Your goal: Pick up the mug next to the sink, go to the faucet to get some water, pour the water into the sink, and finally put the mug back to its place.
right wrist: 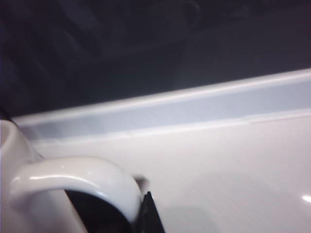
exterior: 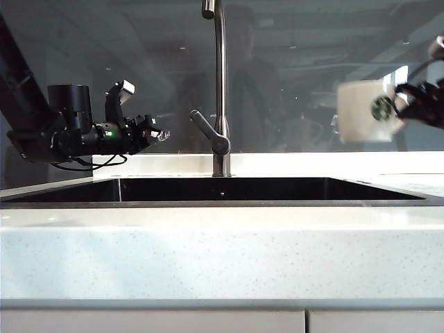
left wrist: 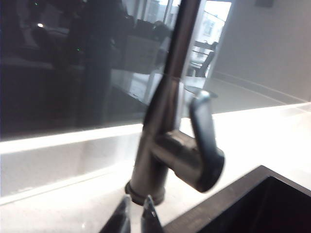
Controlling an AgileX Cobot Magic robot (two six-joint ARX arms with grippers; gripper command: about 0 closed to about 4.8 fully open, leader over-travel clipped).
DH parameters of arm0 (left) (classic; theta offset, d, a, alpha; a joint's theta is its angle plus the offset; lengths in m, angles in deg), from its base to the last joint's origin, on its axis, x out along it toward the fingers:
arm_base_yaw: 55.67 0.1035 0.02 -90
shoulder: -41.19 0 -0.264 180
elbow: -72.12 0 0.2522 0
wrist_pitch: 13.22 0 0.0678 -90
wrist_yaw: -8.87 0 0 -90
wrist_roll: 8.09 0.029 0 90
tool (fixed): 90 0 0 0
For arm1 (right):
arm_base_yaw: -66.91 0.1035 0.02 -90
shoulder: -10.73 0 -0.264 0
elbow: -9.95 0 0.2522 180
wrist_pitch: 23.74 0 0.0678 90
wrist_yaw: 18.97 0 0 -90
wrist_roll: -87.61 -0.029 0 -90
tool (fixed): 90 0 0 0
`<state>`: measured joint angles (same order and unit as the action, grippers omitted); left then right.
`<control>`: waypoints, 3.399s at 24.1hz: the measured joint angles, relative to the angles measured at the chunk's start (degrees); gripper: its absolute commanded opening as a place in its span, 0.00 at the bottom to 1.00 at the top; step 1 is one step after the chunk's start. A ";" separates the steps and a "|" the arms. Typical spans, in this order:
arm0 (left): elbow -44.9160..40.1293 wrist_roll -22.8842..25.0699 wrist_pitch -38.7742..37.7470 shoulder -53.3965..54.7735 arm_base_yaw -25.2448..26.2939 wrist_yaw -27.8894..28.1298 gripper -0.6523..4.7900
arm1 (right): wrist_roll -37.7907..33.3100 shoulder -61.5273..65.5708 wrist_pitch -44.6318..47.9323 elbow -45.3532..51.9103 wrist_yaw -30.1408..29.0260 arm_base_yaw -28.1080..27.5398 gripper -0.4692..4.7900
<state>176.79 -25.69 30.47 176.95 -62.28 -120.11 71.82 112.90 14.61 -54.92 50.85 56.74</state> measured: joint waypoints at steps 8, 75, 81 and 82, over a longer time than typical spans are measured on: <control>14.29 -3.85 -3.37 7.28 -0.37 -3.96 0.36 | -2.84 0.00 -10.40 -11.37 4.07 11.54 0.08; 28.06 -15.76 0.81 12.04 -3.41 -27.80 0.36 | -0.87 5.31 -29.09 -35.78 13.92 28.72 0.08; 28.09 -16.79 0.81 12.04 -1.79 -27.71 0.36 | -0.87 5.31 -29.16 -35.95 13.92 28.72 0.08; 28.09 -16.81 0.81 12.04 -2.03 -27.78 0.36 | -0.87 5.31 -29.16 -35.95 13.92 28.72 0.08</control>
<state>204.88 -42.50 31.28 189.00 -64.32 -147.89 70.95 118.21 -14.55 -90.88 64.77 85.46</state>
